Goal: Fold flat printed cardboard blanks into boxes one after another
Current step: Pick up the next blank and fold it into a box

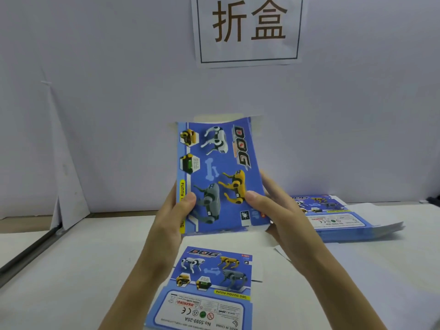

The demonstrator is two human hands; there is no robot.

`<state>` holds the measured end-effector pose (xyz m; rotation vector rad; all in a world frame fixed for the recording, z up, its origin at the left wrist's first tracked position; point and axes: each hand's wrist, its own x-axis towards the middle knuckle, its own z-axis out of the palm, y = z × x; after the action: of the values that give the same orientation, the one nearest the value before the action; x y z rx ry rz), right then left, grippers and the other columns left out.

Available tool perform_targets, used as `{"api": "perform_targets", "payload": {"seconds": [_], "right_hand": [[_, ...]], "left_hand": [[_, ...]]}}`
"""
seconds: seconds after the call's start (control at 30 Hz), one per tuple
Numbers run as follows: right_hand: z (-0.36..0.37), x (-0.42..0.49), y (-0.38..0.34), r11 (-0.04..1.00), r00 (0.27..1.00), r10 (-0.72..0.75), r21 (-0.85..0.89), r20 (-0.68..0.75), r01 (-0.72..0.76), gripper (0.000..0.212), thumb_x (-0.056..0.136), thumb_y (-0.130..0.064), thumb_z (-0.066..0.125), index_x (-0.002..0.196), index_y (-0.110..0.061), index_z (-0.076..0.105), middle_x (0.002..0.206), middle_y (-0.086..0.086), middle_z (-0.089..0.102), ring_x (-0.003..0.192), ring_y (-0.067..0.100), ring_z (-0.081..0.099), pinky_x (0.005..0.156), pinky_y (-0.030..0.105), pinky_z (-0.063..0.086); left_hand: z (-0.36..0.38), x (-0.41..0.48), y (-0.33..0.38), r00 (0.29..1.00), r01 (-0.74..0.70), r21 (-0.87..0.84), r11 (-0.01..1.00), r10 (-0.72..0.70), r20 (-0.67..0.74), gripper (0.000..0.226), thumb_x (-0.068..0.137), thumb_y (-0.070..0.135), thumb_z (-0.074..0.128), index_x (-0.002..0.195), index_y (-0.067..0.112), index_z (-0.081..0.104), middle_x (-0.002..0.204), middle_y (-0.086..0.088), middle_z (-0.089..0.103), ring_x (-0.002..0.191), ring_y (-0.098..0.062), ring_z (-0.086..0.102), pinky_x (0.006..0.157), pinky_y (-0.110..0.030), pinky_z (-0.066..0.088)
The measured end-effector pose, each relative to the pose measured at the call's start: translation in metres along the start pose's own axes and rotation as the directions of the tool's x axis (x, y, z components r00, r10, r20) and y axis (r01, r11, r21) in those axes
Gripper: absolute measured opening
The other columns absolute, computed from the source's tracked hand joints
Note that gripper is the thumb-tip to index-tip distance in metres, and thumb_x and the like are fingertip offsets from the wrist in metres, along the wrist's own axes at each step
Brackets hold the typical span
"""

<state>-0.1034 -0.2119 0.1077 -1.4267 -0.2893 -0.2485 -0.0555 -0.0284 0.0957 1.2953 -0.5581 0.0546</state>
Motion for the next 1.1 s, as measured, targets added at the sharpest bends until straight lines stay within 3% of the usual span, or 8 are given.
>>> {"api": "perform_targets", "payload": {"seconds": [0.2, 0.37, 0.57, 0.67, 0.77, 0.83, 0.9, 1.1], "right_hand": [[0.000, 0.004, 0.005, 0.999, 0.998, -0.051, 0.008, 0.027, 0.051, 0.075, 0.078, -0.026, 0.071, 0.143, -0.039, 0.037, 0.132, 0.000, 0.059, 0.109, 0.023, 0.066, 0.086, 0.043, 0.056], [-0.019, 0.002, 0.004, 0.996, 0.991, -0.066, -0.050, 0.119, 0.072, 0.093, 0.068, -0.011, 0.072, 0.146, -0.037, 0.030, 0.139, -0.005, 0.051, 0.116, 0.020, 0.061, 0.087, 0.040, 0.056], [-0.025, 0.003, 0.003, 0.984, 0.995, -0.028, -0.172, 0.097, 0.044, 0.070, 0.070, -0.036, 0.075, 0.134, -0.032, 0.048, 0.120, -0.005, 0.066, 0.108, 0.015, 0.065, 0.081, 0.029, 0.057], [-0.013, 0.012, 0.004, 0.994, 0.994, 0.096, -0.051, -0.055, -0.099, 0.044, 0.089, -0.041, 0.060, 0.124, -0.014, 0.058, 0.110, 0.008, 0.072, 0.073, 0.007, 0.072, 0.062, 0.019, 0.055], [-0.005, 0.013, 0.013, 0.929, 0.935, 0.351, 0.142, -0.047, -0.342, 0.053, 0.075, -0.054, 0.063, 0.113, -0.018, 0.066, 0.108, 0.014, 0.072, 0.076, 0.024, 0.073, 0.077, 0.041, 0.059], [-0.004, 0.006, 0.019, 0.878, 0.906, 0.423, 0.234, 0.033, -0.418, 0.061, 0.064, -0.057, 0.066, 0.113, -0.022, 0.065, 0.106, 0.013, 0.073, 0.086, 0.034, 0.071, 0.074, 0.048, 0.058], [-0.001, 0.006, 0.025, 0.864, 0.908, 0.413, 0.286, 0.065, -0.414, 0.067, 0.062, -0.056, 0.068, 0.119, -0.021, 0.062, 0.109, 0.015, 0.071, 0.091, 0.036, 0.070, 0.071, 0.049, 0.059], [0.011, 0.007, 0.031, 0.990, 0.996, 0.084, 0.108, 0.022, -0.085, 0.060, 0.069, -0.048, 0.075, 0.123, -0.027, 0.058, 0.110, 0.002, 0.072, 0.094, 0.021, 0.071, 0.067, 0.032, 0.059]], "left_hand": [[-0.008, -0.001, 0.005, 0.983, -0.179, 0.084, 0.980, 0.175, 0.062, 0.035, 0.085, 0.034, 0.059, 0.119, 0.030, 0.062, 0.107, -0.002, 0.071, 0.097, -0.020, 0.068, 0.075, -0.028, 0.058], [-0.019, -0.001, 0.007, 0.983, -0.122, 0.119, 0.985, 0.104, 0.153, 0.064, 0.064, 0.040, 0.074, 0.125, 0.035, 0.054, 0.116, 0.004, 0.068, 0.104, -0.016, 0.067, 0.070, -0.023, 0.056], [-0.026, -0.001, 0.007, 0.979, -0.109, 0.155, 0.982, 0.079, 0.188, 0.084, 0.060, 0.042, 0.078, 0.136, 0.031, 0.044, 0.122, 0.001, 0.066, 0.109, -0.021, 0.065, 0.074, -0.029, 0.057], [-0.028, 0.001, 0.006, 0.961, 0.039, 0.058, 0.998, -0.054, 0.271, 0.107, 0.054, 0.059, 0.083, 0.145, 0.031, 0.035, 0.130, -0.002, 0.061, 0.113, -0.026, 0.063, 0.080, -0.039, 0.057], [-0.027, 0.003, 0.006, 0.943, 0.187, 0.086, 0.978, -0.204, 0.262, 0.128, 0.031, 0.067, 0.086, 0.142, 0.025, 0.039, 0.113, 0.001, 0.070, 0.097, -0.024, 0.070, 0.072, -0.038, 0.058], [-0.028, 0.002, 0.004, 0.958, 0.047, 0.261, 0.964, -0.117, 0.261, 0.093, 0.049, 0.066, 0.081, 0.132, 0.044, 0.045, 0.112, 0.009, 0.070, 0.098, -0.016, 0.070, 0.072, -0.028, 0.058], [-0.029, 0.000, 0.009, 0.976, -0.023, 0.301, 0.953, -0.044, 0.214, 0.064, 0.068, 0.053, 0.073, 0.126, 0.043, 0.050, 0.107, 0.013, 0.071, 0.095, -0.011, 0.070, 0.069, -0.020, 0.056], [-0.063, -0.005, 0.027, 0.912, 0.242, 0.196, 0.950, -0.292, 0.288, 0.100, 0.059, 0.074, 0.071, 0.145, 0.047, 0.027, 0.135, 0.004, 0.058, 0.116, -0.030, 0.061, 0.091, -0.049, 0.052]]}}
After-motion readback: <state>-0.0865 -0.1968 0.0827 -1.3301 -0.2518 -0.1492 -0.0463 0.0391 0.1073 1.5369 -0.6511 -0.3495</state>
